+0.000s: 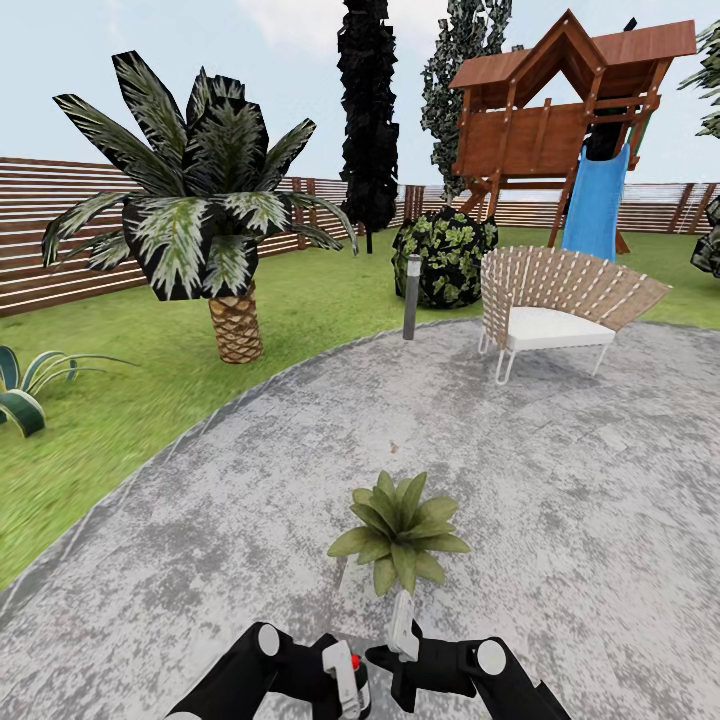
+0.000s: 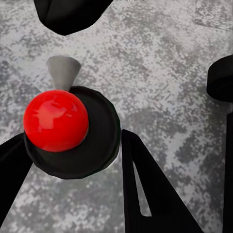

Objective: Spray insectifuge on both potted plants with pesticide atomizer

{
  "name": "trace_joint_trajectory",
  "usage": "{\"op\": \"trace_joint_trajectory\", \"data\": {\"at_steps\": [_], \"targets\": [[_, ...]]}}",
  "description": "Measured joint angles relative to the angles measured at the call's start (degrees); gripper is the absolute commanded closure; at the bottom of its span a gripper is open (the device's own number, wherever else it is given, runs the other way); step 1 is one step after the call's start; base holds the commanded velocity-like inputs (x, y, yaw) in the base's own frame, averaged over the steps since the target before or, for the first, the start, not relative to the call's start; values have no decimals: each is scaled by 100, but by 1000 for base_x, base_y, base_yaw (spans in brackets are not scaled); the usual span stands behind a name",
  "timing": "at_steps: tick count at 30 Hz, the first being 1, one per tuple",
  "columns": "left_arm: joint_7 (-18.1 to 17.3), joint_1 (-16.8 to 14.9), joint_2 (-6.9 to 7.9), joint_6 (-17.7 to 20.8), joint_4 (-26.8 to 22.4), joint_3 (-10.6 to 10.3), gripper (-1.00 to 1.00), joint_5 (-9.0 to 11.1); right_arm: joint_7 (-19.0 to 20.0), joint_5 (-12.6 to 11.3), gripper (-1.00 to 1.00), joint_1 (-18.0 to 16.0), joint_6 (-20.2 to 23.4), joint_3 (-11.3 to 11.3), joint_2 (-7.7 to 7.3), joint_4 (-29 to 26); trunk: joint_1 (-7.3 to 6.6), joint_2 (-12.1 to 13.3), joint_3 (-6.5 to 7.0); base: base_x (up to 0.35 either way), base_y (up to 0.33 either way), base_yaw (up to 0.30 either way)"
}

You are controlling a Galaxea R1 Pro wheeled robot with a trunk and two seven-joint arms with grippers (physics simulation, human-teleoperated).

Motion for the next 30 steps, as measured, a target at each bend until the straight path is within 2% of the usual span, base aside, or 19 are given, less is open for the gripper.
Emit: {"op": "trace_joint_trajectory", "data": {"at_steps": [21,26,30], "targets": [[7,-3,-45,-36,0,2,100,14,0,0,100,0,-1,0,0,0,0,0,0,0,0,0],[1,-2,-47,-83,0,-12,100,265,0,0,100,0,-1,0,0,0,0,0,0,0,0,0],[0,0,-43,-91,0,-17,100,319,0,0,100,0,0,0,-2,0,0,0,0,0,0,0]]}}
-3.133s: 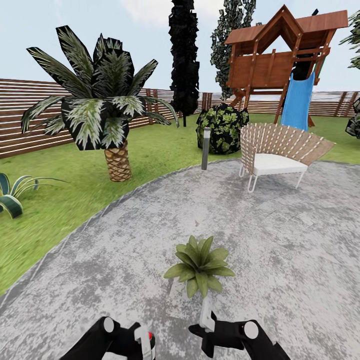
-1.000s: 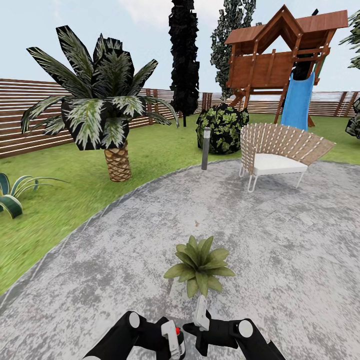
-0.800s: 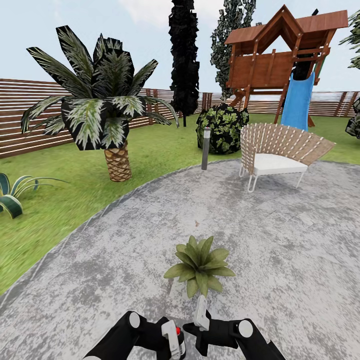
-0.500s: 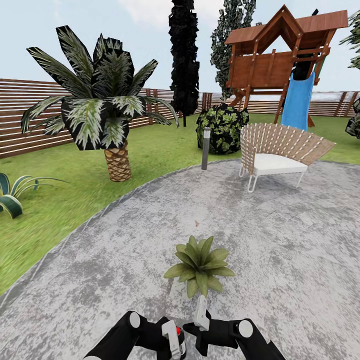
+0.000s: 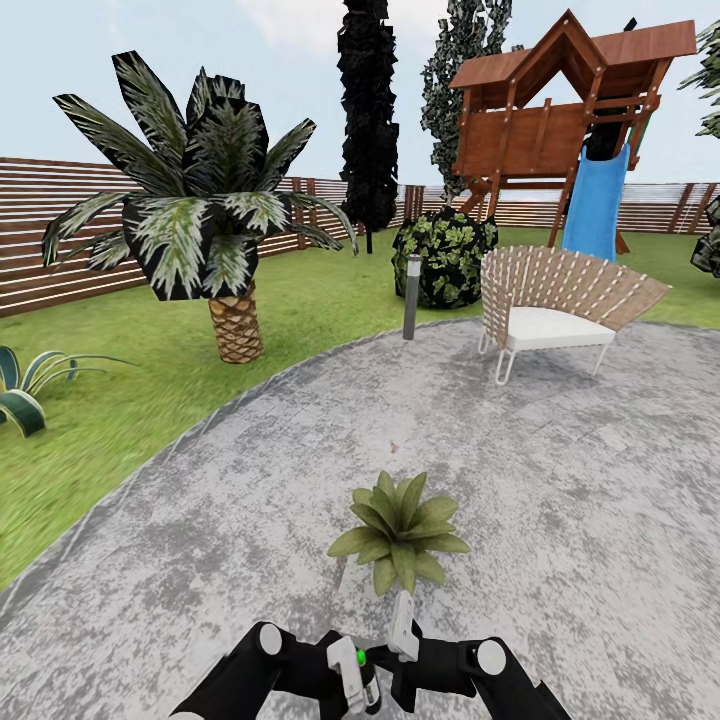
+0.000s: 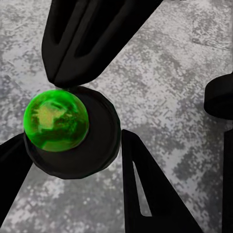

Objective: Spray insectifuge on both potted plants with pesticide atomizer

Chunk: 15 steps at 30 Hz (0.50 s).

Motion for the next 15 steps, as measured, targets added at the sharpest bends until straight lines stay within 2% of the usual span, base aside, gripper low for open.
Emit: {"op": "trace_joint_trajectory", "data": {"at_steps": [6,11,12,15], "targets": [[8,0,12,10,21,-3,100,-2,0,0,100,0,1,0,-1,0,0,0,0,0,0,0],[48,0,73,50,89,-16,100,-78,0,7,100,0,-1,0,-3,0,0,0,0,0,0,0],[49,0,96,60,92,-17,100,-83,0,8,100,0,-1,0,-3,0,0,0,0,0,0,0],[52,0,314,86,78,-11,100,-97,0,9,100,0,0,0,-6,0,0,0,0,0,0,0]]}}
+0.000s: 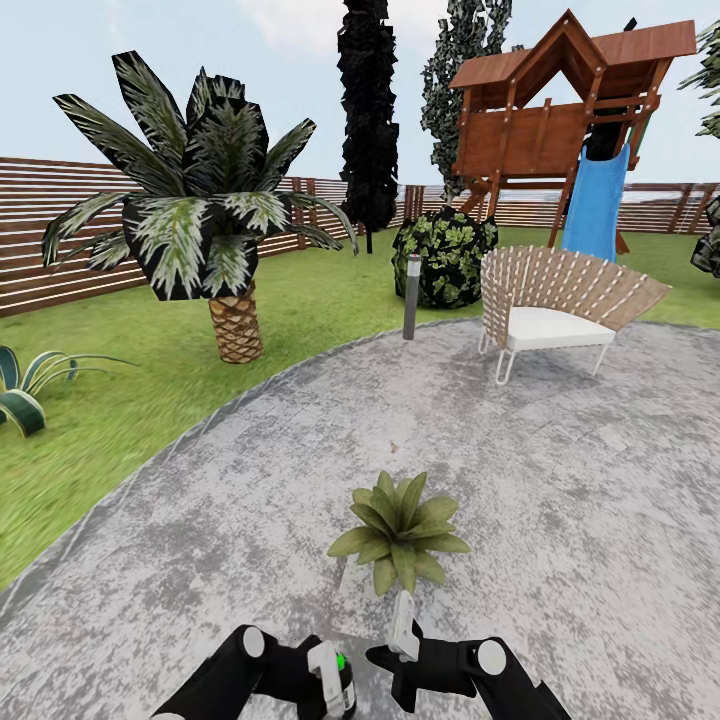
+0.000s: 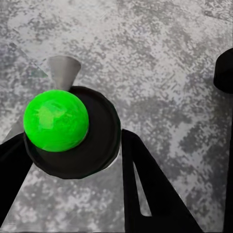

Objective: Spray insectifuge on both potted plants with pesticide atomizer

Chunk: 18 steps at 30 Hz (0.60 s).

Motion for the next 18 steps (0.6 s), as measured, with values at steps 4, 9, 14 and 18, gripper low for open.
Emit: {"op": "trace_joint_trajectory", "data": {"at_steps": [4,9,14,18], "targets": [[0,0,351,13,-7,2,100,1,0,2,100,0,0,0,-2,0,0,0,0,0,0,0],[-2,0,625,11,-7,10,100,8,0,8,100,0,-2,-7,-11,17,0,0,0,0,0,0],[-6,8,772,11,-9,23,100,-4,0,16,100,0,-2,-8,-53,36,0,0,0,0,0,0],[-4,9,910,14,-23,24,100,-20,-6,20,-100,0,-2,-8,-189,81,0,0,0,0,0,0]]}}
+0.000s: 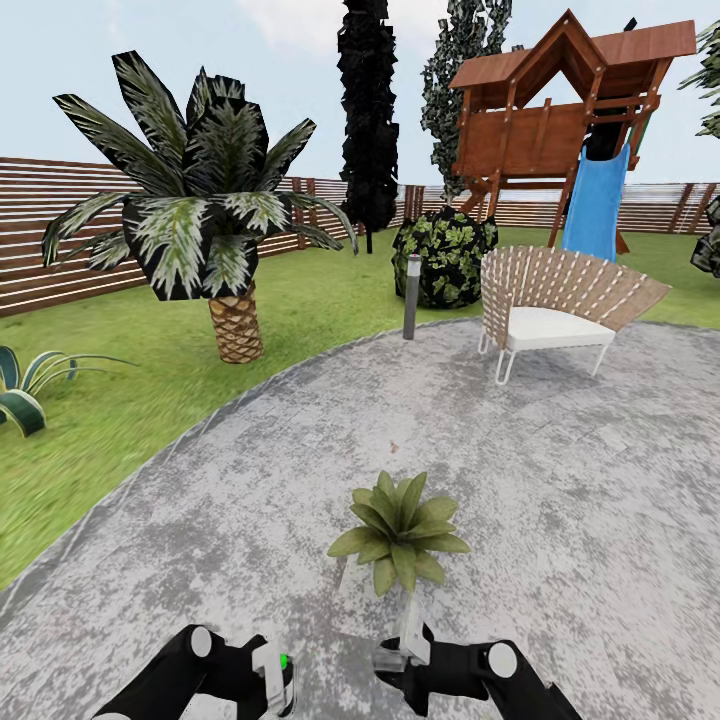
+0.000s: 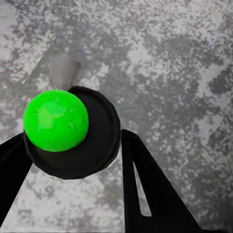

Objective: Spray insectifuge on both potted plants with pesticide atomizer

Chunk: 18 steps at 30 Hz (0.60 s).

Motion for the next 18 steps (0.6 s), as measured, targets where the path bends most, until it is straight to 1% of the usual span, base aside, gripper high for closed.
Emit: {"op": "trace_joint_trajectory", "data": {"at_steps": [2,5,8,10,11,14,15,16,17,18], "targets": [[2,0,81,11,-7,19,100,-12,-14,-8,-100,0,-3,-4,-111,144,0,0,0,0,0,0],[19,0,120,32,-1,79,100,3,-55,-5,-100,0,-5,-60,-173,420,0,0,0,0,0,0],[99,28,111,84,27,261,100,36,-391,-9,-100,0,-7,-82,-224,679,0,0,0,0,0,0],[253,43,92,101,37,429,100,59,-764,-14,-100,1,-9,-81,-276,919,0,0,0,0,0,0],[420,48,77,111,49,571,100,88,-1097,-28,-100,1,-10,-81,-322,1177,0,0,0,0,0,0],[755,53,4,171,90,891,100,200,-1886,-71,-100,1,-14,-96,-386,1730,0,0,0,0,0,0],[829,53,-23,220,119,986,100,251,-2167,-76,-100,1,-21,-105,-396,1872,0,0,0,0,0,0],[857,54,-35,253,135,1029,100,280,-2308,-77,-100,3,-28,-115,-401,1937,0,0,0,0,0,0],[931,54,-68,429,177,1155,100,396,-2792,-90,-100,12,-80,-222,-427,2161,0,0,0,0,0,0],[971,54,-77,535,190,1195,100,460,-3001,-120,-100,14,-110,-323,-439,2274,0,0,0,0,0,0]]}}
